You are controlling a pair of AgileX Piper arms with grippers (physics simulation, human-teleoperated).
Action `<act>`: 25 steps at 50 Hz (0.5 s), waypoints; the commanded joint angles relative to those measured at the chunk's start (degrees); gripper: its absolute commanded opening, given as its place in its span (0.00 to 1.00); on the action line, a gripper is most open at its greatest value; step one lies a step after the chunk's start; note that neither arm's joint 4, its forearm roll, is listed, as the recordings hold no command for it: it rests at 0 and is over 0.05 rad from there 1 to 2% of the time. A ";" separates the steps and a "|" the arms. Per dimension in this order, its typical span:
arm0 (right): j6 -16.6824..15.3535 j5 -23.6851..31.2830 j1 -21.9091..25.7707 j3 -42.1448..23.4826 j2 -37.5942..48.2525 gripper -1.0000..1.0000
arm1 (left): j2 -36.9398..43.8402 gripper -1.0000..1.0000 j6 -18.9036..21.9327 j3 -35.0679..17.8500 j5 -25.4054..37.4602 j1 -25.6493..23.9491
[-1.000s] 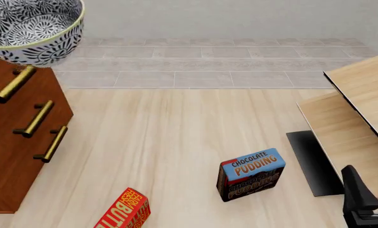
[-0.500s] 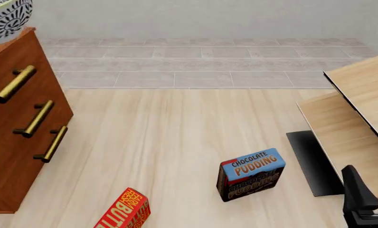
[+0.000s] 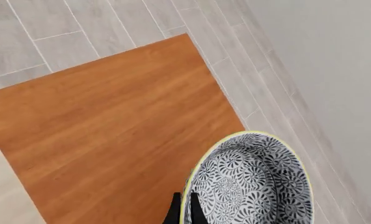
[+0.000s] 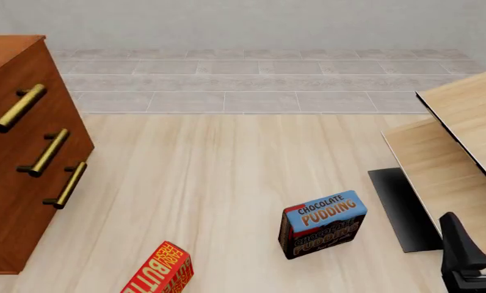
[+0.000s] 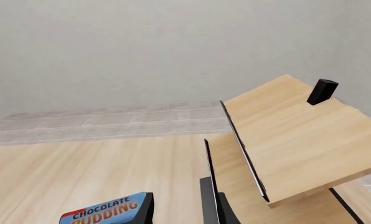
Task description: Close the top drawer of the cabinet and put the bowl on top of it.
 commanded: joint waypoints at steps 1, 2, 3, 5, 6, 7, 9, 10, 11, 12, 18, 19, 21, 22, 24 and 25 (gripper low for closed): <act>-0.17 0.06 0.10 0.00 0.00 1.00 | 1.58 0.00 -0.56 -0.61 -1.09 4.82; -0.18 0.11 0.10 -0.04 0.00 1.00 | 1.67 0.00 -0.67 -0.48 -1.16 5.17; -0.21 0.16 0.09 -0.09 0.00 1.00 | 1.76 0.00 -0.54 -0.56 -1.21 5.57; -0.23 0.18 0.01 -0.10 0.00 1.00 | 1.76 0.00 -0.50 -0.27 -1.50 6.17; -0.22 0.17 0.00 -0.08 0.00 1.00 | 1.70 0.00 -0.65 0.16 -1.64 6.07; -0.25 0.36 0.00 -0.26 0.00 1.00 | 1.73 0.00 -0.68 0.29 -1.76 6.34; -0.27 0.30 0.02 -0.21 0.00 1.00 | 1.83 0.00 -0.62 0.20 -1.80 6.56; -0.30 0.26 0.04 -0.16 0.00 1.00 | 1.91 0.00 -0.65 0.25 -1.82 6.68; -0.35 0.18 0.07 -0.07 0.00 1.00 | 1.87 0.00 -0.87 0.62 -1.89 6.89; -0.36 0.12 0.06 -0.01 0.00 1.00 | 1.85 0.00 -0.80 0.66 -1.94 7.12; -0.49 0.12 0.06 0.04 0.00 1.00 | 1.73 0.00 -0.63 1.43 -2.06 7.71; -0.57 0.19 0.11 0.00 0.00 1.00 | 1.74 0.00 -0.76 1.94 -2.22 7.83; -0.61 0.18 0.15 0.02 0.00 1.00 | 1.79 0.00 -0.75 2.03 -2.24 7.90; -0.67 0.23 0.20 -0.02 0.00 1.00 | 1.77 0.00 -0.92 2.39 -2.34 7.89; -0.78 0.32 0.26 -0.06 0.00 1.00 | 1.89 0.00 -1.47 3.29 -2.40 7.79; -0.79 0.33 0.28 -0.06 0.00 1.00 | 1.97 0.00 -1.64 3.61 -2.46 7.75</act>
